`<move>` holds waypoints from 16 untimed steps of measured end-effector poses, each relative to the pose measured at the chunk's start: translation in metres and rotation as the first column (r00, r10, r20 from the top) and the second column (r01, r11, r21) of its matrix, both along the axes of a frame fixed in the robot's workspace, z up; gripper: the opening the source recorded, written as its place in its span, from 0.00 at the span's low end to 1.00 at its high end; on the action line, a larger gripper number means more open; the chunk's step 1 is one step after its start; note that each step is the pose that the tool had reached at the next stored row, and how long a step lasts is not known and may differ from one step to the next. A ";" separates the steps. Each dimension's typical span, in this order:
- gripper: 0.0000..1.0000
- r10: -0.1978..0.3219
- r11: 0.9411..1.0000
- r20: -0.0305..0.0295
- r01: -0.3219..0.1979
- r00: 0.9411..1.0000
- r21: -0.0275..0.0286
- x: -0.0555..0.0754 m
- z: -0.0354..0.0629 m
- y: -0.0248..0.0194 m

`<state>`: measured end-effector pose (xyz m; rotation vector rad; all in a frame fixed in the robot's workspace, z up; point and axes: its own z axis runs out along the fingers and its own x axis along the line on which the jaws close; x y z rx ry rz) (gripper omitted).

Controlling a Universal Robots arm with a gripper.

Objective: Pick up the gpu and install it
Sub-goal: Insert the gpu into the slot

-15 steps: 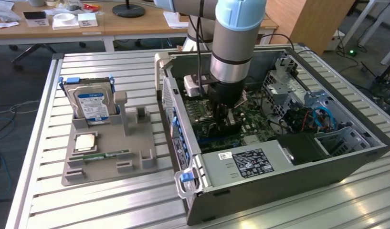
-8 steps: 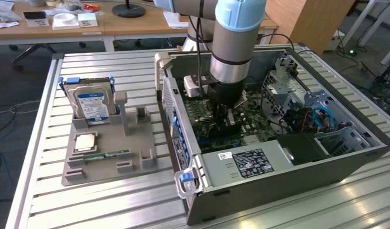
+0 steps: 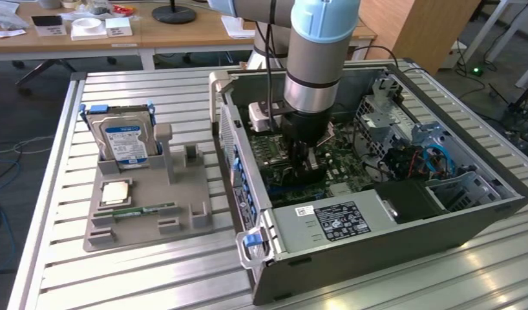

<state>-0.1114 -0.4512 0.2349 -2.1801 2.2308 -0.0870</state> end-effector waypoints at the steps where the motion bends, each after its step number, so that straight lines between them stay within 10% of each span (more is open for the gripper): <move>1: 0.26 0.000 1.000 0.000 0.000 1.000 0.000 0.000 0.0000 0.0000; 16: 0.32 -0.001 1.000 0.000 0.001 1.000 0.000 0.000 -0.0002 0.0002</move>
